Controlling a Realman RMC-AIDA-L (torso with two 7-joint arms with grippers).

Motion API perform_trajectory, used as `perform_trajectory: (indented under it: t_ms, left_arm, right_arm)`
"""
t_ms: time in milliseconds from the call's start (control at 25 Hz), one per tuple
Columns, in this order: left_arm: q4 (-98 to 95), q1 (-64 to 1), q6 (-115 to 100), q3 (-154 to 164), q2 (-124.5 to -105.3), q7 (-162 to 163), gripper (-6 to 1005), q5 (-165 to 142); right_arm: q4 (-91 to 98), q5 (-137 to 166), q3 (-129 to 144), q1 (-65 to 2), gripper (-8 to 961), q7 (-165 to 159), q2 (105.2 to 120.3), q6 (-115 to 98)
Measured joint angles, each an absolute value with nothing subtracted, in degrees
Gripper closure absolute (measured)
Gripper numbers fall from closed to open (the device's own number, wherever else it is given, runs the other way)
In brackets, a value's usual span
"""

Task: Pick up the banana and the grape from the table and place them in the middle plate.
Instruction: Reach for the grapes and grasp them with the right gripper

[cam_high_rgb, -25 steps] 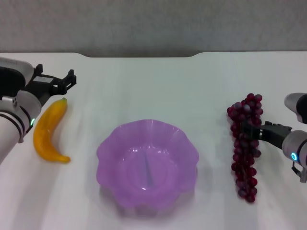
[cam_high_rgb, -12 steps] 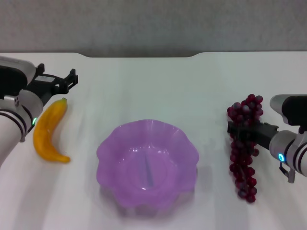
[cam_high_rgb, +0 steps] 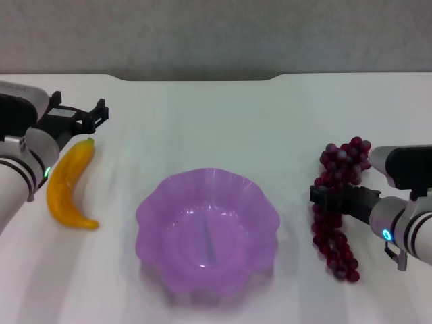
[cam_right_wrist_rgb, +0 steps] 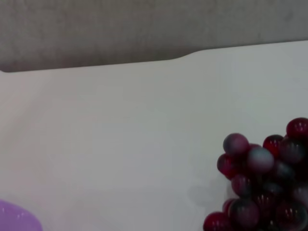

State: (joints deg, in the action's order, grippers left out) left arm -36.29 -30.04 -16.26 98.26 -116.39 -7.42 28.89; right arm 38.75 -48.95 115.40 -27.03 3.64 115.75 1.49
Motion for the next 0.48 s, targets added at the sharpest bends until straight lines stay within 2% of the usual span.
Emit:
perform_trajectory:
  t_ms: [480]
  left_arm:
    - [-36.6,-29.9,-16.0,98.2,-116.27,-7.3,108,29.1]
  right_arm:
    - [38.7,-48.9,116.2,-26.9,262,3.5,115.75,2.8]
